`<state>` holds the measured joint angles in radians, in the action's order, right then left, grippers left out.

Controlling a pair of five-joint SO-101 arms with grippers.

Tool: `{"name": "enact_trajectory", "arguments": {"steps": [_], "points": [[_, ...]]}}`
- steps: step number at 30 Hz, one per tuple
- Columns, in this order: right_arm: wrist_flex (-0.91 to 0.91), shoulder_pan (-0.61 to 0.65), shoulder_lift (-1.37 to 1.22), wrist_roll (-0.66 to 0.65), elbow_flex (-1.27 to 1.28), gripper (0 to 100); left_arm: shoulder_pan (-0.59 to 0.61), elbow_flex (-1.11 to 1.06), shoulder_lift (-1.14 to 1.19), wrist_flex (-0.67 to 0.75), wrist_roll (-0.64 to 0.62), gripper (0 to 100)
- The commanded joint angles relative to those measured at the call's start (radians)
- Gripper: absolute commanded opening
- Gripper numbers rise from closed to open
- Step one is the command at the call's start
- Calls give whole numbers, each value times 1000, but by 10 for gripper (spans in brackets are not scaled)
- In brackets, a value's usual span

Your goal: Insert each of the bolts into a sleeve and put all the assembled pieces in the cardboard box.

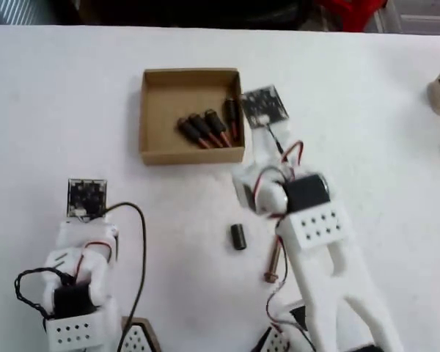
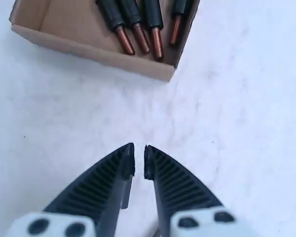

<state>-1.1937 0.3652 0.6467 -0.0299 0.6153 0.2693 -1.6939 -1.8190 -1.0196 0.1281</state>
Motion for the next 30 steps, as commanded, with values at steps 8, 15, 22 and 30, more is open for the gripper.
{"name": "enact_trajectory", "arguments": {"steps": [8,15,22,30], "points": [[-61,31,154,-81,233,18,10,2,-8,-2,9,23],[-71,35,133,-81,258,25,10,2,-8,-2,9,23],[-117,156,-73,68,226,127,8,2,-8,-2,9,23],[-38,199,-179,75,184,127,8,2,-8,0,9,23]]}}
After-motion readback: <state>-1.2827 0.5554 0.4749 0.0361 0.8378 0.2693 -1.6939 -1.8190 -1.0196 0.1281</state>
